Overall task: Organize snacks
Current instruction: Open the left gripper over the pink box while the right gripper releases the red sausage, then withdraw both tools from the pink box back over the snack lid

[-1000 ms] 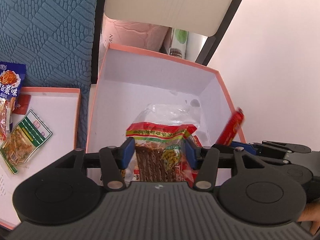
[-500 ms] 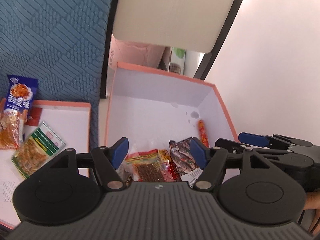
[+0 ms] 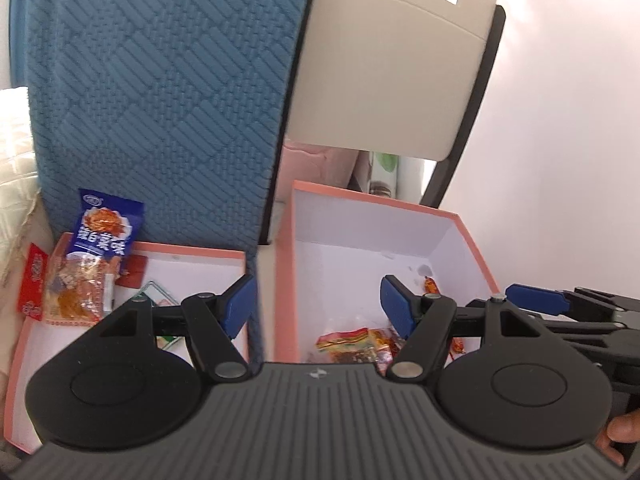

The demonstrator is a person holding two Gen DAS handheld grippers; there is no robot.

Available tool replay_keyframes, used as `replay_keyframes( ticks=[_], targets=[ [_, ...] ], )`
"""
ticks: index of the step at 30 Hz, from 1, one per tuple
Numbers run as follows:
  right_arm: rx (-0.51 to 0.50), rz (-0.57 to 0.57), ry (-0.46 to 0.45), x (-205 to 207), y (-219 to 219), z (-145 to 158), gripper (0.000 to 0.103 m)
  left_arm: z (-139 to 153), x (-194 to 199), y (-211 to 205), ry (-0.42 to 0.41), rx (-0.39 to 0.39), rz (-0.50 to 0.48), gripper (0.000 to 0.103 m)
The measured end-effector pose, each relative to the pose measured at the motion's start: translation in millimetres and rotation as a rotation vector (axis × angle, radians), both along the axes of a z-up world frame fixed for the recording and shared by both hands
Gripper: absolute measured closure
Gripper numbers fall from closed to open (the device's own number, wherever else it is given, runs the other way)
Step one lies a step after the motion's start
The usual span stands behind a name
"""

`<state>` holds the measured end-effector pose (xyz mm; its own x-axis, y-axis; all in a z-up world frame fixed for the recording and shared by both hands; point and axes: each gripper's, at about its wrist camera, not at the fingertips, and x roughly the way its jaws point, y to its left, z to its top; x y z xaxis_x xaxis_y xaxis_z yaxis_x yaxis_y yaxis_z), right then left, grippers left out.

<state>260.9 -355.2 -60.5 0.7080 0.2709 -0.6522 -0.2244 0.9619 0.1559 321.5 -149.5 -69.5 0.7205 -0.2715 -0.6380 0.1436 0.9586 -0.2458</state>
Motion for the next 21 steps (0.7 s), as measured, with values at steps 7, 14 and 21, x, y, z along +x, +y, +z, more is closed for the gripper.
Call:
replay_keyframes(
  ticks=[7,14,21],
  targets=[
    [-0.01,0.033,-0.028,-13,22,-2,0.037,-2,-17,26,-0.041,-0.002,0.038,0.03],
    [-0.026,0.039,-0.05,-20,43,-3,0.037,1,-34,53,-0.08,0.011,0.08,0.03],
    [-0.034,0.075,-0.062,-33,70,-8,0.037,-1,-48,79,-0.1,0.02,0.105,0.03]
  ],
)
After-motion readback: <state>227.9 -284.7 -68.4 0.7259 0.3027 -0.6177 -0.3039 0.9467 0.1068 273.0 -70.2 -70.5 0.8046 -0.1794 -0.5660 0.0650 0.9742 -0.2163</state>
